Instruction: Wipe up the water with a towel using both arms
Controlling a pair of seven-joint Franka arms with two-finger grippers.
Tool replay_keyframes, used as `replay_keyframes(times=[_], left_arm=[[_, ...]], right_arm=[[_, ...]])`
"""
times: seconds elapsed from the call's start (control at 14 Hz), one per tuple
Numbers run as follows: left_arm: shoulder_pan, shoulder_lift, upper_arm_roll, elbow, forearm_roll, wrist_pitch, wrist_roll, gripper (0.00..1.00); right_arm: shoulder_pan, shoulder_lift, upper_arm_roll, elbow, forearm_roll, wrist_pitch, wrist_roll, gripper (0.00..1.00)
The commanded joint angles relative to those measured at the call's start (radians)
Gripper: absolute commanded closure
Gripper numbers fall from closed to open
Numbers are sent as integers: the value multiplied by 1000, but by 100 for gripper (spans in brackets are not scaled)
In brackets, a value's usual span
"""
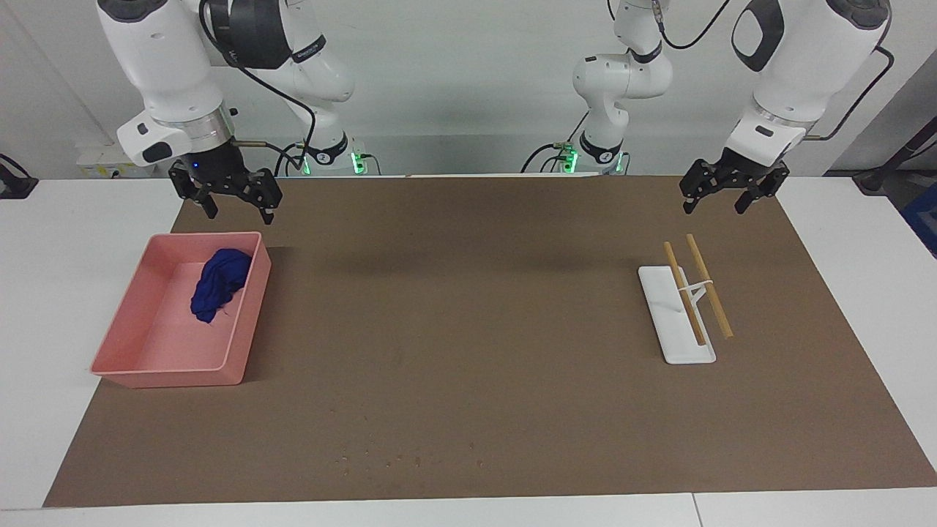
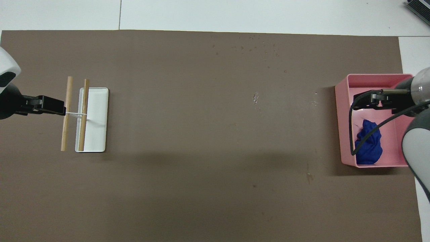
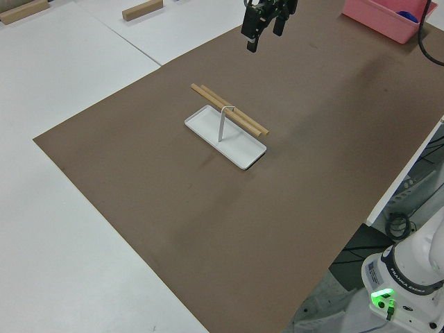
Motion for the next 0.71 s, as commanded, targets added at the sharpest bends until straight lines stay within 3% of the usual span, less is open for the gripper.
replay_keyframes(times=[0.0, 0.36, 0.64], left_arm=[[-9, -6, 10, 8, -10, -18, -2, 0], [-11, -9, 9, 5, -10, -27, -3, 0], [-11, -9, 9, 2, -10, -27, -3, 0]], right_arm=[[17, 37, 5, 79, -1, -51, 20, 0], [60, 34, -21, 128, 0, -137, 20, 0], [222, 21, -245, 126, 17, -188, 3, 0]])
